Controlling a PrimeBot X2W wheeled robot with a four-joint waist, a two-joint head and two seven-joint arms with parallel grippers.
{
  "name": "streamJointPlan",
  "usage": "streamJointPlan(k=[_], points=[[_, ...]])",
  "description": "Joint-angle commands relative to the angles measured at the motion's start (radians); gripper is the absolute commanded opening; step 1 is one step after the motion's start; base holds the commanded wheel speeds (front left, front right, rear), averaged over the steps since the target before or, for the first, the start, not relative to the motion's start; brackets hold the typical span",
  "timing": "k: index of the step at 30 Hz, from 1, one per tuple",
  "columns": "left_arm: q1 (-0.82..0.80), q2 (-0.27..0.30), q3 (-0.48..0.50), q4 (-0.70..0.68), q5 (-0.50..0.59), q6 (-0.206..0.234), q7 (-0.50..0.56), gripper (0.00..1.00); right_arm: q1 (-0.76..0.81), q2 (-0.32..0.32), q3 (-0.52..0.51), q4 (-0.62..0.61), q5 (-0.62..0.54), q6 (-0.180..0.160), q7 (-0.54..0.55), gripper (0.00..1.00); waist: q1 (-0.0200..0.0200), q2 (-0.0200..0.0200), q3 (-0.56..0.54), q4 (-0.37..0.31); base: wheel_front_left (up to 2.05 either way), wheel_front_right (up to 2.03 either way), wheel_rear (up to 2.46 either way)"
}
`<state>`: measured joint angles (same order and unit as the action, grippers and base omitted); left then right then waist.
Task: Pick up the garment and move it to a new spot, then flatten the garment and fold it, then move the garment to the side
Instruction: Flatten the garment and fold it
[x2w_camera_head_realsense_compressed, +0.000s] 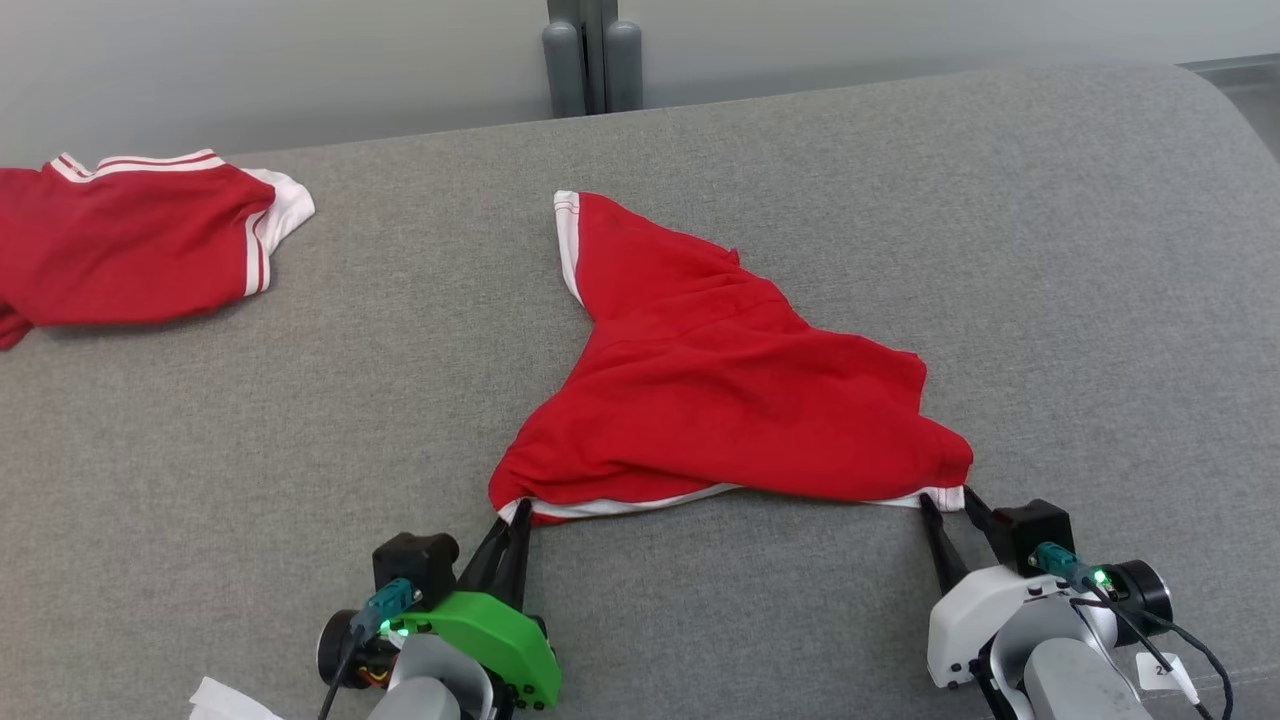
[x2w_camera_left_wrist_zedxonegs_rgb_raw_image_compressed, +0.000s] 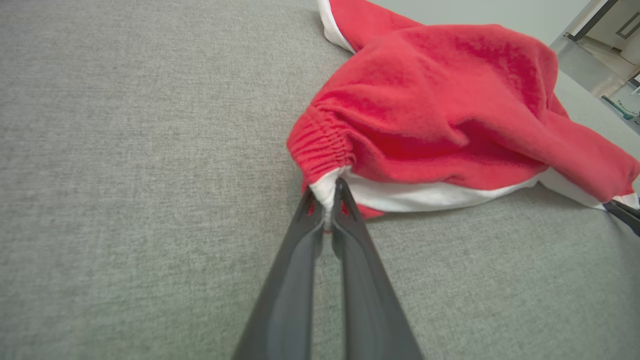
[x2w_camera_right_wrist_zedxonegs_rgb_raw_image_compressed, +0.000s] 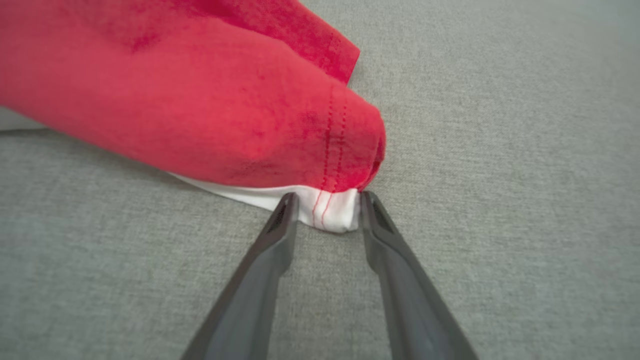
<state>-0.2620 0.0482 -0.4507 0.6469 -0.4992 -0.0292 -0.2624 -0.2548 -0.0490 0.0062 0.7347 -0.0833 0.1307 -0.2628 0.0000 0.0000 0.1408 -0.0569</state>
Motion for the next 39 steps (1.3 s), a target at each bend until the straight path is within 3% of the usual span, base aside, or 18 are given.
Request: streamJointPlan(k=[1, 4, 5, 13, 25, 33, 39], points=[[-0.012, 0.004, 0.008, -0.005, 0.002, 0.0, -0.003, 0.0, -0.014, -0.003, 0.002, 0.013, 0.009, 0.0, -0.003, 0.31, 0.0, 0.0, 0.001, 0.0, 0.0, 0.0, 0.0], [-0.012, 0.004, 0.016, -0.01, 0.008, -0.003, -0.003, 0.0, -0.017, -0.003, 0.009, 0.028, 0.032, 0.0, -0.003, 0.13, 0.0, 0.0, 0.001, -0.003, 0.0, 0.0, 0.0], [-0.012, 0.004, 0.018, -0.013, 0.009, -0.003, -0.003, 0.0, -0.017, -0.003, 0.01, 0.029, 0.036, 0.0, -0.003, 0.0, 0.0, 0.0, 0.0, -0.004, 0.0, 0.0, 0.0], [-0.003, 0.004, 0.056, -0.114, 0.012, -0.018, -0.003, 0.0, 0.008, -0.003, 0.016, -0.117, 0.143, 0.0, -0.003, 0.0, 0.0, 0.0, -0.028, -0.014, 0.0, 0.0, 0.0], [-0.012, 0.023, 0.115, -0.492, 0.024, -0.051, 0.003, 0.0, 0.09, -0.06, 0.023, -0.587, 0.256, 0.0, -0.003, 0.0, 0.0, 0.0, -0.157, -0.023, 0.0, 0.0, 0.0], [-0.118, 0.112, 0.129, -0.865, 0.04, -0.046, 0.155, 0.0, 0.128, -0.086, -0.019, -0.967, 0.301, 0.0, 0.077, 0.0, 0.0, 0.0, -0.199, -0.028, 0.0, 0.0, 0.0], [-0.208, 0.143, 0.124, -0.978, 0.002, -0.048, 0.308, 0.0, 0.136, -0.076, -0.07, -1.163, 0.327, 0.0, 0.177, 0.0, 0.0, 0.0, -0.18, -0.034, 0.0, 0.0, 0.0]])
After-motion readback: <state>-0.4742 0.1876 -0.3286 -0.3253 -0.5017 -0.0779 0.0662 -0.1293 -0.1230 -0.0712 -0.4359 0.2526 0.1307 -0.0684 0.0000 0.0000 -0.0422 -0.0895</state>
